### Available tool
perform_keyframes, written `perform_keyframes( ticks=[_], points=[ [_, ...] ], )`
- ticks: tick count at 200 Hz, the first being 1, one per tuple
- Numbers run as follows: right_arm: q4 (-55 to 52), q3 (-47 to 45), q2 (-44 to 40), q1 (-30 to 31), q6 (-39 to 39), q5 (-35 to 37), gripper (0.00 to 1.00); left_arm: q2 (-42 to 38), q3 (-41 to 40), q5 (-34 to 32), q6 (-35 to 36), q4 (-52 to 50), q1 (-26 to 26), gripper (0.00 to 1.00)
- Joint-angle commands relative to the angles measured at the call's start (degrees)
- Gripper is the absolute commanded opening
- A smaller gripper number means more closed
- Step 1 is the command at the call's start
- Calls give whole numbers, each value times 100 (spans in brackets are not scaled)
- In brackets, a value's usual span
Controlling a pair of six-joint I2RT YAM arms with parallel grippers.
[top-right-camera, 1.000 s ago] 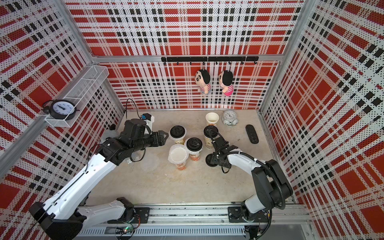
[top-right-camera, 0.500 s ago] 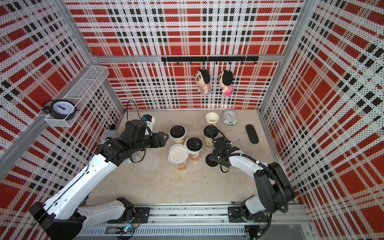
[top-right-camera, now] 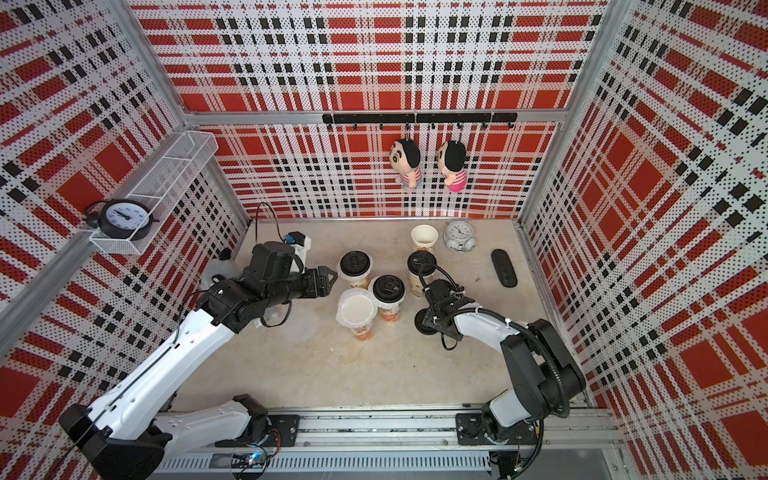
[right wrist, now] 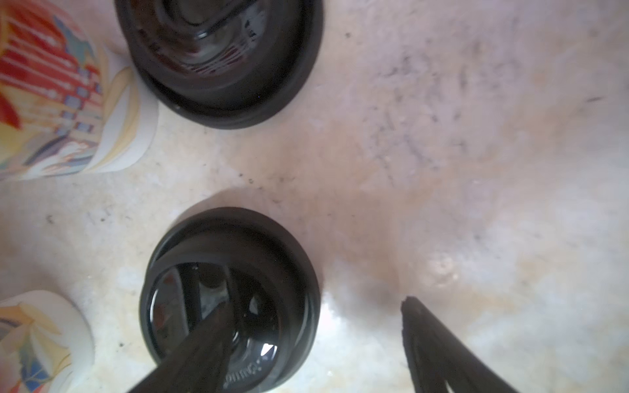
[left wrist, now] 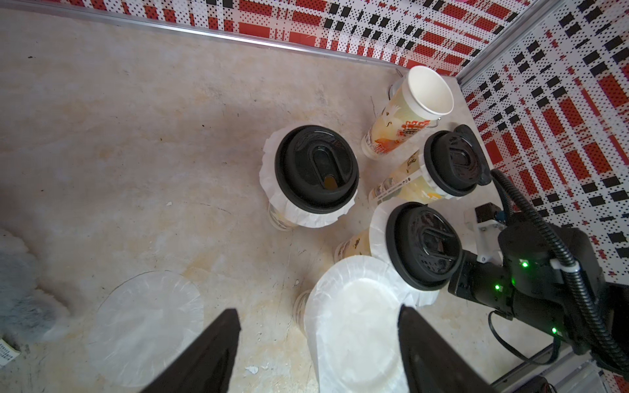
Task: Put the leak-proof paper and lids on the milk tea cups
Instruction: Move the cup lid to the center of the board.
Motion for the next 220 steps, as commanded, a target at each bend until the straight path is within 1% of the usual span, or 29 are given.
perform_keyframes(
  ticks=[1, 32, 53, 71, 95, 111, 115, 133, 172, 220],
  points=[
    [-714, -125, -285, 7, 158, 537, 80, -102, -53, 53, 48, 107, 44, 77],
    [-1192, -132, -594, -32, 227, 762, 81, -118, -76, 97, 47, 116, 44, 76],
    [-1269, -142, -802, -76, 157, 786, 82, -165, -93, 92, 40, 115, 39, 76],
    [-1236, -39, -935, -93, -28, 652, 82, -195, -79, 79, 37, 99, 48, 76],
    [-1008, 95, -1038, -90, -297, 138, 82, -199, -38, 45, 45, 81, 52, 77],
    [-806, 156, -959, -67, -415, -188, 82, -175, -11, 35, 58, 81, 61, 77],
    [-770, 174, -920, -65, -427, -376, 82, -169, -11, 35, 61, 81, 69, 77],
    [-693, 298, -679, 18, -453, -569, 83, -135, 1, 35, 75, 77, 70, 77],
    [-792, 519, -180, 147, -441, -541, 86, -89, -10, 62, 99, 81, 88, 77],
    [-837, 527, -20, 148, -430, -426, 87, -41, -32, 94, 125, 89, 114, 77]
  ],
)
